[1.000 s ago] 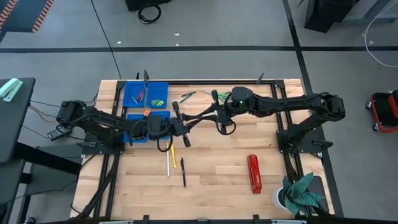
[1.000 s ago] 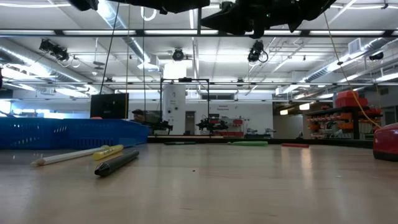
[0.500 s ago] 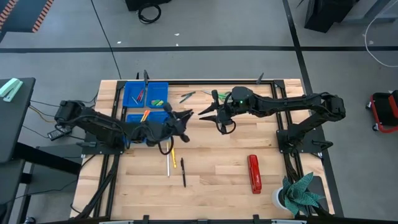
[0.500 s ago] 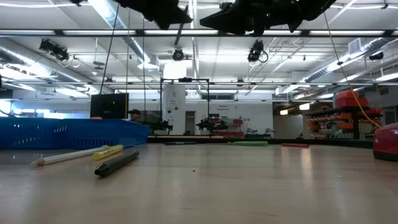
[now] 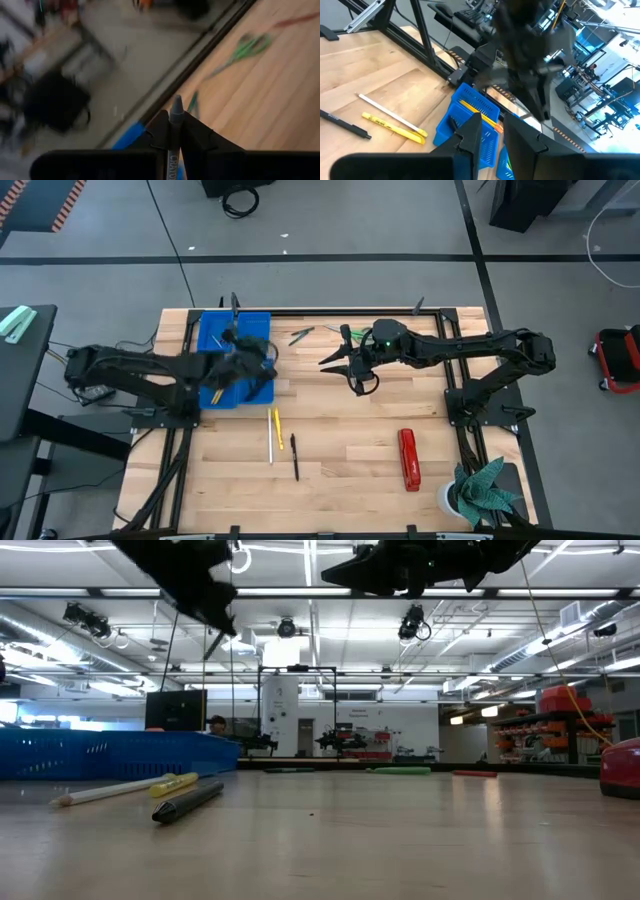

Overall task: Sort crayons/erasers/pens/pencils in bins
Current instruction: Put the gray crayon into the top left blue bin

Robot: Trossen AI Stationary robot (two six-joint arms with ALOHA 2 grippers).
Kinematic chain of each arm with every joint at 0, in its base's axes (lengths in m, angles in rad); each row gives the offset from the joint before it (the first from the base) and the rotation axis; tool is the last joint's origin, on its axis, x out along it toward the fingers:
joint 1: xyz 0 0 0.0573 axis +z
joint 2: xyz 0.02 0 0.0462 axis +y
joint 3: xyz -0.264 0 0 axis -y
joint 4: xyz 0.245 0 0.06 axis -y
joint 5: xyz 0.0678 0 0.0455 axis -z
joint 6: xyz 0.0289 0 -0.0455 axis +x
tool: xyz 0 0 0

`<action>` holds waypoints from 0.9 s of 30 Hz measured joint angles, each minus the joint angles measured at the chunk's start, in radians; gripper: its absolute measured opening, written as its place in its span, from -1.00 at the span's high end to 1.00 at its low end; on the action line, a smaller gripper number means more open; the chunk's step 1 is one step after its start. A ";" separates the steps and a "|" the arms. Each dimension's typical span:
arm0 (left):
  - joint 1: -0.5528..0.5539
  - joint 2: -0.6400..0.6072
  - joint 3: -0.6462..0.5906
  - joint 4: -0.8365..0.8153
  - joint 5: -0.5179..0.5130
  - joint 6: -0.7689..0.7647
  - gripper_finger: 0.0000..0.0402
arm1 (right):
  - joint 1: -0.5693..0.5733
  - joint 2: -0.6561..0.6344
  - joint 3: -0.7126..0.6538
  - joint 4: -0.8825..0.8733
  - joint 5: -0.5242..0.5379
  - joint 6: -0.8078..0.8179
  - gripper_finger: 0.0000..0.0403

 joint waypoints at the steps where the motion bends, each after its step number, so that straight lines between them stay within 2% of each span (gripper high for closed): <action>1: 0.039 -0.008 0.000 -0.042 0.032 -0.026 0.82 | 0.000 0.000 0.000 0.000 0.000 0.000 0.57; 7: 0.231 -0.004 -0.001 -0.189 0.220 -0.112 0.82 | 0.000 0.000 0.000 0.000 0.000 0.004 0.57; 19: 0.516 0.065 -0.001 -0.214 0.319 -0.075 0.81 | 0.000 0.000 0.000 0.000 0.000 0.030 0.57; 22: 0.570 0.076 -0.001 -0.211 0.418 -0.048 0.81 | 0.000 0.000 0.000 0.000 0.000 0.030 0.57; 27: 0.576 0.085 -0.001 -0.203 0.674 0.005 0.81 | 0.000 0.000 0.000 0.000 0.000 0.027 0.57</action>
